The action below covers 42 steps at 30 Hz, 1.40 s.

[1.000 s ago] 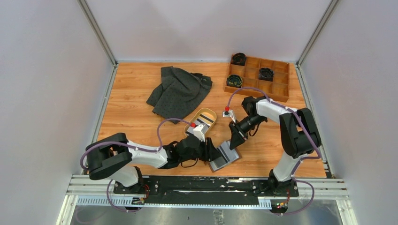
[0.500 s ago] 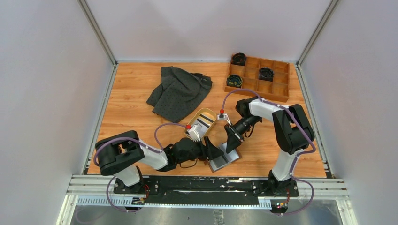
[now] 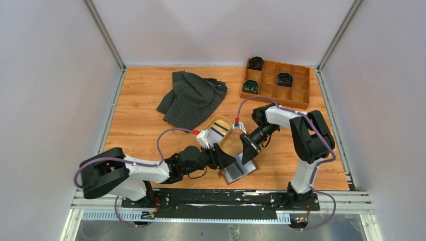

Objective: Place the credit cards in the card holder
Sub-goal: Turn over the card slot in the card holder.

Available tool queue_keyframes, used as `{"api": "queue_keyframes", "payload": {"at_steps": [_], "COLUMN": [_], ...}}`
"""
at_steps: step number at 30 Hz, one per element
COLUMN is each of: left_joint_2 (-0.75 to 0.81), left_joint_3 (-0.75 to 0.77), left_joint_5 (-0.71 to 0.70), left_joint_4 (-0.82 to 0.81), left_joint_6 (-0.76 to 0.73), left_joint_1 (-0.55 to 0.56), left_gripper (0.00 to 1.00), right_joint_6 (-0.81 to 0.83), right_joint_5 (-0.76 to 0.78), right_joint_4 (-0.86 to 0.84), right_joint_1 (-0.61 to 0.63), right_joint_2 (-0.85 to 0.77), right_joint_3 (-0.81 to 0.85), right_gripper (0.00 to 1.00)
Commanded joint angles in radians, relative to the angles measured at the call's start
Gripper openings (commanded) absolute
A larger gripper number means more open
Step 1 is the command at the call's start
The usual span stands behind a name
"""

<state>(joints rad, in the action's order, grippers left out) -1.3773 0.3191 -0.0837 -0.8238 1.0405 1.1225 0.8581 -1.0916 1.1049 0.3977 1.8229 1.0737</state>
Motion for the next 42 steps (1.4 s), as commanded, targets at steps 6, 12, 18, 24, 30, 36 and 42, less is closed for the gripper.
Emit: {"api": "queue_keyframes", "payload": {"at_steps": [6, 12, 18, 24, 30, 36, 42], "left_joint_2": [0.297, 0.444, 0.458, 0.356, 0.210, 0.075, -0.020], "left_joint_3": [-0.035, -0.112, -0.147, -0.102, -0.027, 0.030, 0.048], "left_joint_5": [-0.137, -0.204, -0.162, -0.073, -0.071, -0.094, -0.139], "left_joint_4": [0.210, 0.226, 0.208, 0.197, 0.152, 0.123, 0.123], "left_joint_6": [-0.225, -0.241, -0.188, -0.083, -0.048, -0.002, 0.045], "left_joint_1": [-0.001, -0.003, -0.004, -0.003, 0.022, 0.038, 0.056], "left_gripper": [0.71, 0.99, 1.00, 0.84, 0.64, 0.61, 0.61], "right_joint_6": [0.023, 0.022, 0.021, 0.014, 0.007, -0.008, -0.036], "right_joint_5": [0.001, 0.002, 0.009, 0.020, 0.025, 0.041, 0.063], "right_joint_4": [0.028, 0.028, 0.026, 0.020, 0.019, 0.006, -0.017], "right_joint_1": [0.016, 0.027, 0.034, 0.040, 0.046, 0.052, 0.054], "right_joint_2": [0.010, 0.012, 0.020, 0.026, 0.032, 0.035, 0.035], "right_joint_3": [0.017, 0.019, 0.022, 0.024, 0.028, 0.029, 0.026], "right_gripper": [0.22, 0.19, 0.19, 0.19, 0.19, 0.18, 0.18]}}
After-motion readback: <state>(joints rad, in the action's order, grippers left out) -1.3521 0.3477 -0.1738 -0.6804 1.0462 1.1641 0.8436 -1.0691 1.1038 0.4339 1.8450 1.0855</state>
